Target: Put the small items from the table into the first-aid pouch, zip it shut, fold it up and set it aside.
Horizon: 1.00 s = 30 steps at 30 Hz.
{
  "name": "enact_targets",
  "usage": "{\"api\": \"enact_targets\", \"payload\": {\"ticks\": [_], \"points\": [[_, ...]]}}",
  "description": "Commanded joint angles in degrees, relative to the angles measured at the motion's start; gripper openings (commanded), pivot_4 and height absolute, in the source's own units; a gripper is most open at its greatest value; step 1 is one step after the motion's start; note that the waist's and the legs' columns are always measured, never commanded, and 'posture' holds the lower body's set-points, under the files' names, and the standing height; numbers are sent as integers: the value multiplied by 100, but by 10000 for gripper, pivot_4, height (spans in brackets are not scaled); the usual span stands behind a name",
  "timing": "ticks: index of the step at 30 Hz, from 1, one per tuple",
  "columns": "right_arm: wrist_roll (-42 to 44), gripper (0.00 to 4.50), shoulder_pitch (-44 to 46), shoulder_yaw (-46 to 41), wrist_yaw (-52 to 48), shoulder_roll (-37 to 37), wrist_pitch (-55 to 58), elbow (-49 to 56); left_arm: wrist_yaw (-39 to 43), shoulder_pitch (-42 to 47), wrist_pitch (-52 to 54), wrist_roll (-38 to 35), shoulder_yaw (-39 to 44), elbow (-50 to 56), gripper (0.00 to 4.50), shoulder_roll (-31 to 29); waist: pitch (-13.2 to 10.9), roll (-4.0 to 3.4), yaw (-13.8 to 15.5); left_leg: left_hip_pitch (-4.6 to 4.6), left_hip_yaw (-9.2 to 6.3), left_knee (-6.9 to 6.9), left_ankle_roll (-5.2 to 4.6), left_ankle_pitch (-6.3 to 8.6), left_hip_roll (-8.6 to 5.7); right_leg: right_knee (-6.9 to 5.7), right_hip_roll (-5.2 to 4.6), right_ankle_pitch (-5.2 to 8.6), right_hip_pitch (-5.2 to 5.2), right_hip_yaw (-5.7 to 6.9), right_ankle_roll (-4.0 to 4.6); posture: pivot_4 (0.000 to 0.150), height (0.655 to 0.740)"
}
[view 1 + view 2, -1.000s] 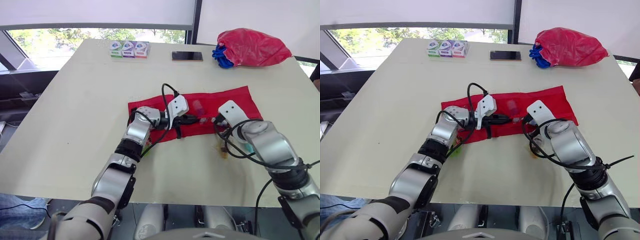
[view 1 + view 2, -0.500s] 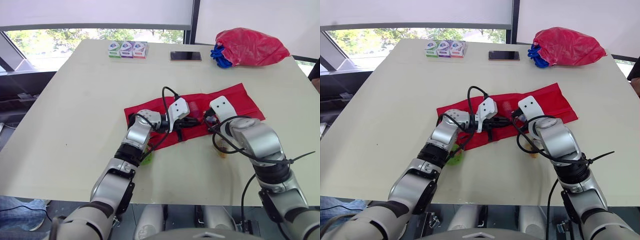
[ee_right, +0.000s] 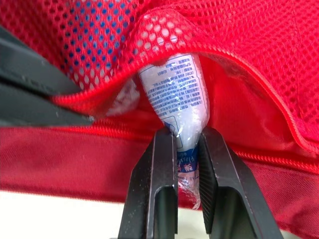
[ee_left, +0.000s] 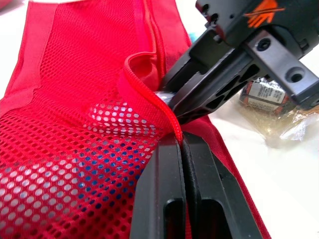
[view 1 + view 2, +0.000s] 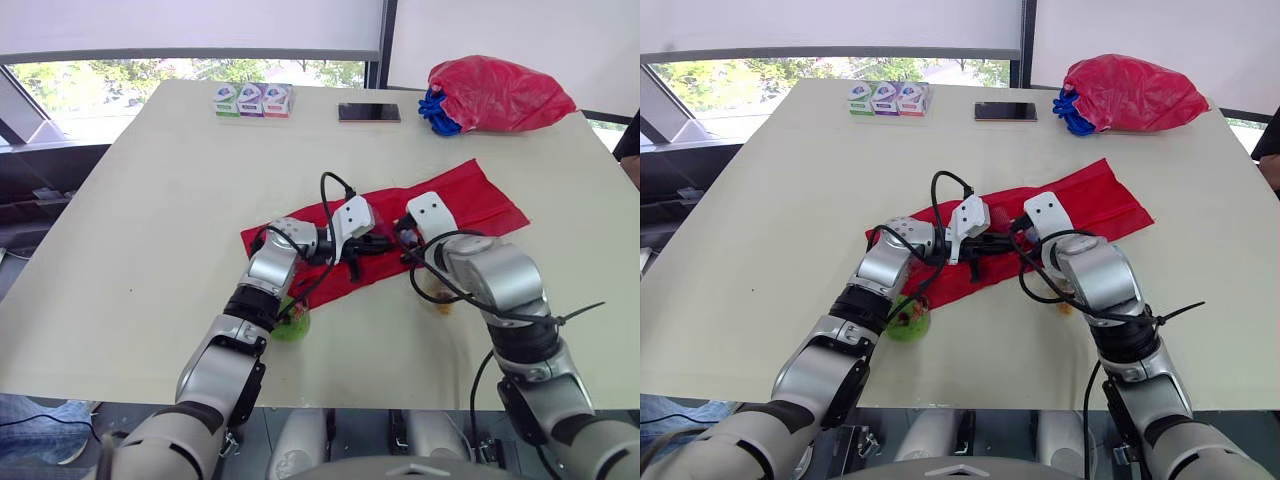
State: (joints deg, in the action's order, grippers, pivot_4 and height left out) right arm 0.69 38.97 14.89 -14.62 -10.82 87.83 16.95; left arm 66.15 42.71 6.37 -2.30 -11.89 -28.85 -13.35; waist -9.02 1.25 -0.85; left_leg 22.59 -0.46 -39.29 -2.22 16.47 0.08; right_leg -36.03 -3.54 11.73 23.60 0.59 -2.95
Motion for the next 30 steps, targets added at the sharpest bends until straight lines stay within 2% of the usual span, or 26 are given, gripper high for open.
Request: {"api": "enact_targets", "payload": {"ticks": [1, 4, 8, 12, 13, 16, 21, 26, 30], "points": [[185, 4045, 114, 366, -62, -20, -140, 87, 128, 186, -162, -106, -123, -7, 0, 95, 0, 0, -1, 0, 0, 1, 0, 0, 0, 0, 0, 0, 0, 0, 0, 1500, 7400], [170, 4045, 94, 385, -14, -96, -230, -6, 132, 217, -180, -114, -105, -34, 0, 108, 0, 0, 15, 1, 0, 2, 0, 0, -1, 3, -1, 0, -1, 1, 0, 1500, 7400], [132, 4045, 197, -298, 254, 369, -617, -245, 203, 150, -222, -118, -140, 6, 0, 91, 0, 0, 6, 0, 2, 2, -1, 0, -2, 4, -2, 0, -1, -1, 0, 1500, 7400], [98, 4045, 172, -426, 348, 371, -929, -378, 208, 160, -273, -98, -131, -53, 0, 69, 0, -1, 9, 0, -1, 4, 0, 0, 0, 0, 0, 0, 0, 1, 0, 1500, 7400], [107, 10563, 153, -424, 344, 353, -959, -378, 209, 164, -282, -97, -128, -63, 0, 60, 0, -1, 10, 0, 0, 3, 0, 0, 0, 1, -1, 0, 0, 1, 0, 1500, 7400], [244, 22676, -37, -465, 215, 323, -1051, -174, 210, 258, -339, -90, -60, -218, 0, -19, 0, -1, 9, 2, 1, 4, 0, 0, -1, 5, -2, 0, 0, 0, 0, 1500, 7400], [541, 22676, -356, -459, -117, 42, -886, 388, 296, 511, -526, -88, 45, -675, 0, -174, 0, -2, 4, 2, 0, 11, 0, 0, -1, 7, 0, 0, 2, 1, 0, 1500, 7400], [937, 22676, -616, -518, -570, -546, -824, 989, 431, 801, -790, -98, 102, -1246, 0, -258, 0, -1, 7, 2, -1, 10, -1, 1, 0, 8, 0, 1, 1, 1, -1, 1500, 7400], [1196, 22676, -977, -587, -1093, -1158, -1563, 1186, 674, 970, -902, -170, 148, -1586, 0, -308, -1, 0, 9, 3, 1, 10, -2, 1, 0, 9, -1, 1, 1, 1, -1, 1500, 7400]]}}
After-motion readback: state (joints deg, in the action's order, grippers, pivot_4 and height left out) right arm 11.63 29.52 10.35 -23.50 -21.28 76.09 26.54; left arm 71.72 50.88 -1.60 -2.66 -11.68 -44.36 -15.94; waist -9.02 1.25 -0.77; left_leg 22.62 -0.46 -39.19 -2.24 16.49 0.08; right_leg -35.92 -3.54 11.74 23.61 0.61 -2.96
